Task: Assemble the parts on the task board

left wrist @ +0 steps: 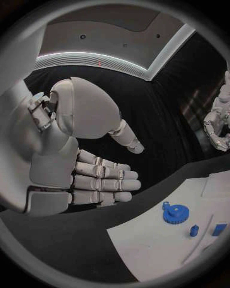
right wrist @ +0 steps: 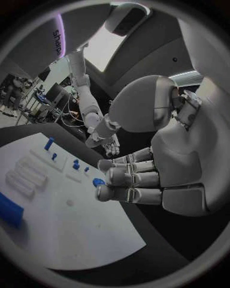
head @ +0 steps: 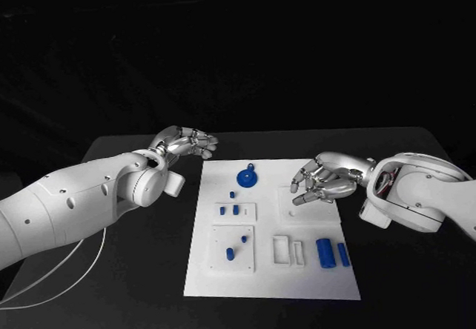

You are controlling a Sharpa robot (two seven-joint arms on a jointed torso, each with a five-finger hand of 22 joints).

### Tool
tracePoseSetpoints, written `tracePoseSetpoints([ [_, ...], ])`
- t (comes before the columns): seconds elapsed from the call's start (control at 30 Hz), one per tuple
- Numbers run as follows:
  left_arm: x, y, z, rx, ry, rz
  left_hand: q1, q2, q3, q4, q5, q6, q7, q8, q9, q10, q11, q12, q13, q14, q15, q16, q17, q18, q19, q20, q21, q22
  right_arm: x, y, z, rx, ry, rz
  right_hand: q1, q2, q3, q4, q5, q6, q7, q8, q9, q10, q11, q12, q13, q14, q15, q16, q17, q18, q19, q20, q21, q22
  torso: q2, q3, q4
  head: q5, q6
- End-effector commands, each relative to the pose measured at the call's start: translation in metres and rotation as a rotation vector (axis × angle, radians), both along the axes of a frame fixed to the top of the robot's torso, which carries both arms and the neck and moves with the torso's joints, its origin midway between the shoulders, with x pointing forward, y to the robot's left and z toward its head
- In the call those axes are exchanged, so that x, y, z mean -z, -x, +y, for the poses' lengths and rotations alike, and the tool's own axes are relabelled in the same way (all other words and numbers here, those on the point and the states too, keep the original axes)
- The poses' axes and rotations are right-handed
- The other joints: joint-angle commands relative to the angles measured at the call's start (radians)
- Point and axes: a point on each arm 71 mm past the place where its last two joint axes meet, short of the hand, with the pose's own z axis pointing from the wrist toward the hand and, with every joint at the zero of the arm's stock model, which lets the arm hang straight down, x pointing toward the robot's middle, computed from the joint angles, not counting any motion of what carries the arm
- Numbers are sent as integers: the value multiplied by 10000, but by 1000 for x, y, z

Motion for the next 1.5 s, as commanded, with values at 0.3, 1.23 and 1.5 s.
tracePoseSetpoints([
  [0.3,5,2,-4,182,100,-13,-67,-2,-14,66,9,-85,1,27,2,-82,-4,-43,16,64,20,-70,21,-48,-14,68,-51,19,21,13,-55,1201,1853,2778,-1366,121,-513,509,1442,-64,-32,-69,124,60,-70,1556,1113,167,-39,612,892,528,333,-231,825,234,-154,33,-90,-662,-141],
  [1.23,9,4,-2,157,253,-118,-85,26,-32,82,8,-89,4,29,1,-80,-6,-38,21,70,20,-90,55,-48,-14,71,-66,35,51,45,-55,1058,4080,4187,-2417,1034,-1002,287,764,323,-156,-136,50,263,-186,1685,1090,287,-138,654,1528,528,219,-296,1448,194,-246,-10,-127,-848,-463],
  [1.5,9,6,-4,215,277,-115,-90,24,-38,83,8,-93,5,28,0,-84,-5,-40,21,66,22,-100,62,-49,-18,72,-73,39,54,44,-44,1044,4089,4041,-2465,1058,-1024,246,761,360,-169,-133,50,284,-199,1707,1101,304,-151,658,1570,528,225,-312,1485,196,-230,-5,-134,-819,-487],
])
